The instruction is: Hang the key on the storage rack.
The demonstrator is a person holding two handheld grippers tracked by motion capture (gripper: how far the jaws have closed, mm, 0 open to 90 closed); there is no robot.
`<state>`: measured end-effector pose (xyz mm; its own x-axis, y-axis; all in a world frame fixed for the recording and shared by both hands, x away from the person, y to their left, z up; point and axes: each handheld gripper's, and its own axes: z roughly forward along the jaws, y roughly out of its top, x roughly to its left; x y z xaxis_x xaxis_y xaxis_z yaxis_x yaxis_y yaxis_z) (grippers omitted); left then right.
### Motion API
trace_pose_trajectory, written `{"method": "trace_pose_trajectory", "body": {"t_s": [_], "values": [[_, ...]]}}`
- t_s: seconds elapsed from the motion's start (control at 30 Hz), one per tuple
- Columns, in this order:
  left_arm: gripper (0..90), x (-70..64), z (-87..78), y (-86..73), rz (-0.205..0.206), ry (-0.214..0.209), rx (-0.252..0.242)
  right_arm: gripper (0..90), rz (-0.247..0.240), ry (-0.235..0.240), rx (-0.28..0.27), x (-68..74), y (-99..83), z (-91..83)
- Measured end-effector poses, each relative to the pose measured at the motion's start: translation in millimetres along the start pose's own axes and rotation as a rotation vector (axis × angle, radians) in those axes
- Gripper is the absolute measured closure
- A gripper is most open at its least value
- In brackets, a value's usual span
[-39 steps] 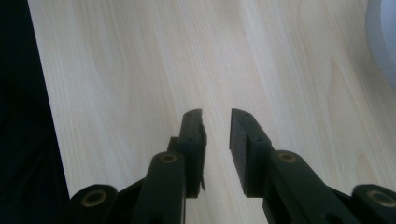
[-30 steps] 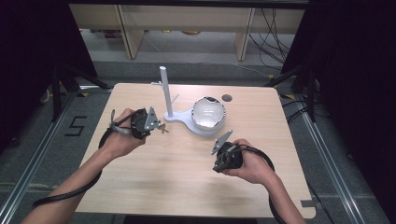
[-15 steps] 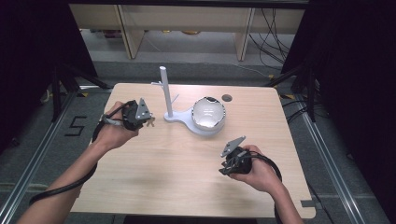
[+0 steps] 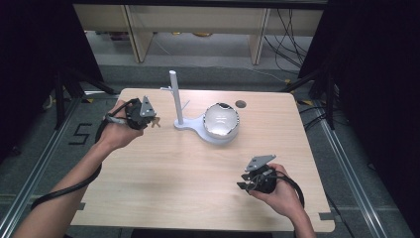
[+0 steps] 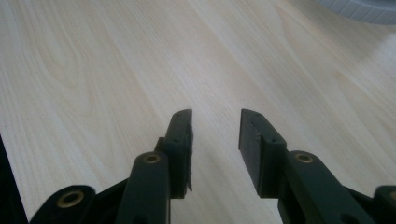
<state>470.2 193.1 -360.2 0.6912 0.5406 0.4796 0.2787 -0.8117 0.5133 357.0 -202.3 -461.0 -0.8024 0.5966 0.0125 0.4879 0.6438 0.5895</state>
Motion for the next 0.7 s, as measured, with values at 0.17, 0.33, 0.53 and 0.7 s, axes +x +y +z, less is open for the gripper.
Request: {"method": "trace_pose_trajectory", "body": {"t_s": [0.17, 0.33, 0.53, 0.7], "values": [[85.7, 6.5, 3.0, 2.9, -0.003, 0.015, 0.015, 66.1, 0.021, 0.001, -0.01, 0.8, -9.3, 3.9], [85.7, 14.1, 3.8, 8.1, -0.022, 0.027, 0.02, 66.2, 0.026, -0.025, -0.059, 1.3, -13.3, 4.8], [85.7, 22.3, 7.7, 13.0, -0.053, 0.042, 0.007, 66.0, 0.039, -0.041, -0.083, 1.5, -15.5, 0.6], [85.6, 27.2, 11.4, 14.8, -0.063, 0.05, 0.01, 65.8, 0.052, -0.057, -0.128, 1.8, -19.0, 2.1]]}}
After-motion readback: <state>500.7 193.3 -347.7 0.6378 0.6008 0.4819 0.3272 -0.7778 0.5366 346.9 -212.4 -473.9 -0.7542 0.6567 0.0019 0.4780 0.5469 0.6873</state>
